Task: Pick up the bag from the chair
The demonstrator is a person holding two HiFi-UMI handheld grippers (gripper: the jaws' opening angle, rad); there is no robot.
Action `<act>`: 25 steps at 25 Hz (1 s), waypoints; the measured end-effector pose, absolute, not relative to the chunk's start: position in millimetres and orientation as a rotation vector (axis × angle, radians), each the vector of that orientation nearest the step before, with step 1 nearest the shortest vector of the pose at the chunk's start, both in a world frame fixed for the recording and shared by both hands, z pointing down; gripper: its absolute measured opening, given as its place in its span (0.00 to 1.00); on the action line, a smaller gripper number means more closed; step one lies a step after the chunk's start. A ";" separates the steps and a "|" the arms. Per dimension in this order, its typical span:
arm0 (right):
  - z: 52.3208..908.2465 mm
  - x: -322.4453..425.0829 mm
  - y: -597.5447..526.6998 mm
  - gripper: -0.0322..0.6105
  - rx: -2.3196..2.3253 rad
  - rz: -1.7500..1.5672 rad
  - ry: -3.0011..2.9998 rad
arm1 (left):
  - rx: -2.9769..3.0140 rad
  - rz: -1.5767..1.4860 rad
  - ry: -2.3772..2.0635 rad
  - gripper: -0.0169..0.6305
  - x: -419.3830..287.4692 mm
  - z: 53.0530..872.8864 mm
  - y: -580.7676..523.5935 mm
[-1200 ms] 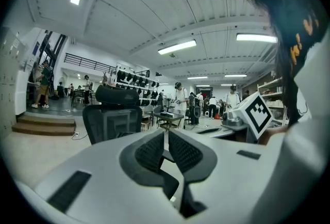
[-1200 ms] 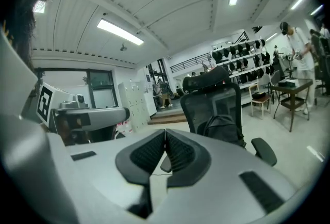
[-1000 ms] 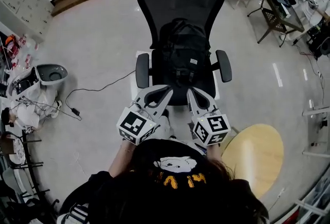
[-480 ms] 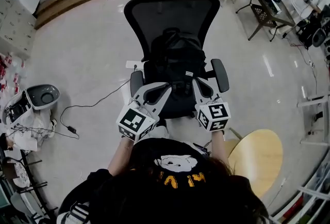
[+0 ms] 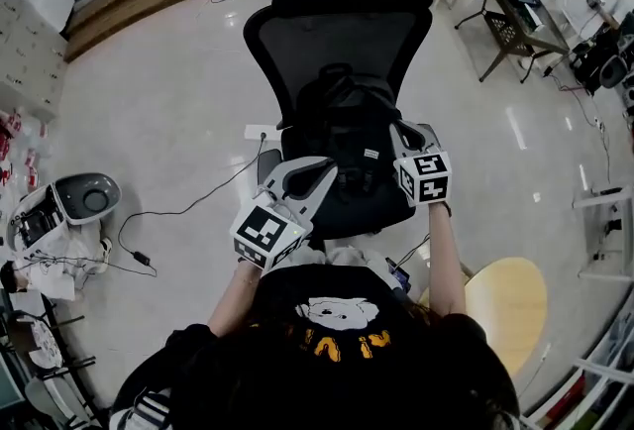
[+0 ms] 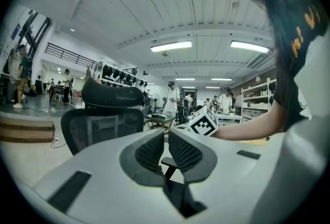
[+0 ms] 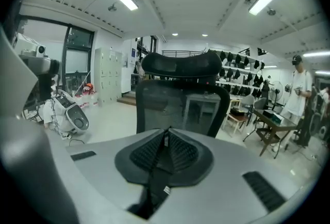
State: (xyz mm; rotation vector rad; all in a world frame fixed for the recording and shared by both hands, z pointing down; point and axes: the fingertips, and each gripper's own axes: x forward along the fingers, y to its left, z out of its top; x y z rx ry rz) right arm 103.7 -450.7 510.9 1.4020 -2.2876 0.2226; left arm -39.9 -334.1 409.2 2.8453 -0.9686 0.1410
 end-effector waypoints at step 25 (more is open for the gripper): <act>650.6 135.9 -598.1 0.54 0.877 0.336 -2.116 | 2.635 0.297 -1.193 0.07 -29.7 435.6 -409.5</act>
